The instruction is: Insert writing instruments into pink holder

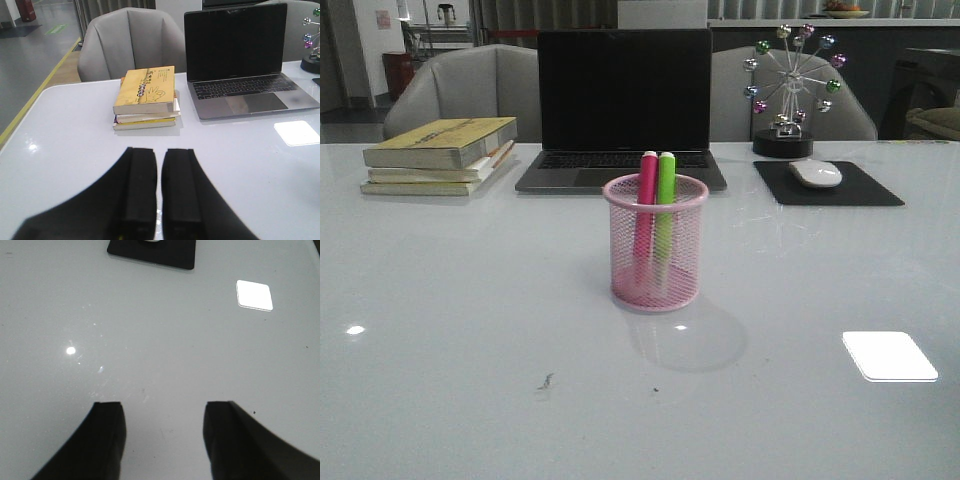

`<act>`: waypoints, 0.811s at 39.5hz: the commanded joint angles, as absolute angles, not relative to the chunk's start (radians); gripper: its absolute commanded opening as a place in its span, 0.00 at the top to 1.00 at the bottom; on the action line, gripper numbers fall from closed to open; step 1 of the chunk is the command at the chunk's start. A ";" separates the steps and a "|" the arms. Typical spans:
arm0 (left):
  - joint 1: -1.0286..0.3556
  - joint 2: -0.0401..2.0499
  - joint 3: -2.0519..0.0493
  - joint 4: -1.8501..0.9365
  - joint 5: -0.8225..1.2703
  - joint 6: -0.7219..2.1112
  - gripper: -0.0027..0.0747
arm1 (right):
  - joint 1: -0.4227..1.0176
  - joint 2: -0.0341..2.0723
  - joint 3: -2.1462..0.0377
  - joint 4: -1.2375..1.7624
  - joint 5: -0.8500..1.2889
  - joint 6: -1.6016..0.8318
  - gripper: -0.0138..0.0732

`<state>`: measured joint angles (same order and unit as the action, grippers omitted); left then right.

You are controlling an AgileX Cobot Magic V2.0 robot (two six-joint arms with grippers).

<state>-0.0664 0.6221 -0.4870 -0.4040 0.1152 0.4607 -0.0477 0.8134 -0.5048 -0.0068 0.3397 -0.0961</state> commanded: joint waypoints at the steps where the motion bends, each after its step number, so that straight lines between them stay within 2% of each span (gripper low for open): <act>1: -0.066 0.622 -0.518 -0.417 0.036 0.459 0.77 | -0.054 0.807 -0.531 -0.016 0.264 -0.105 0.47; 9: -0.066 0.622 -0.518 -0.417 0.036 0.459 0.77 | -0.054 0.807 -0.531 -0.016 0.265 -0.105 0.79; 11: -0.066 0.622 -0.518 -0.417 0.036 0.459 0.77 | -0.054 0.807 -0.531 -0.016 0.268 -0.105 0.77; 32: -0.066 0.622 -0.518 -0.417 0.036 0.459 0.77 | -0.054 0.807 -0.531 -0.017 0.271 -0.105 0.77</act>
<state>-0.0664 0.6221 -0.4870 -0.4040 0.1152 0.4607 -0.0477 0.8134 -0.5048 -0.0068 0.3397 -0.0961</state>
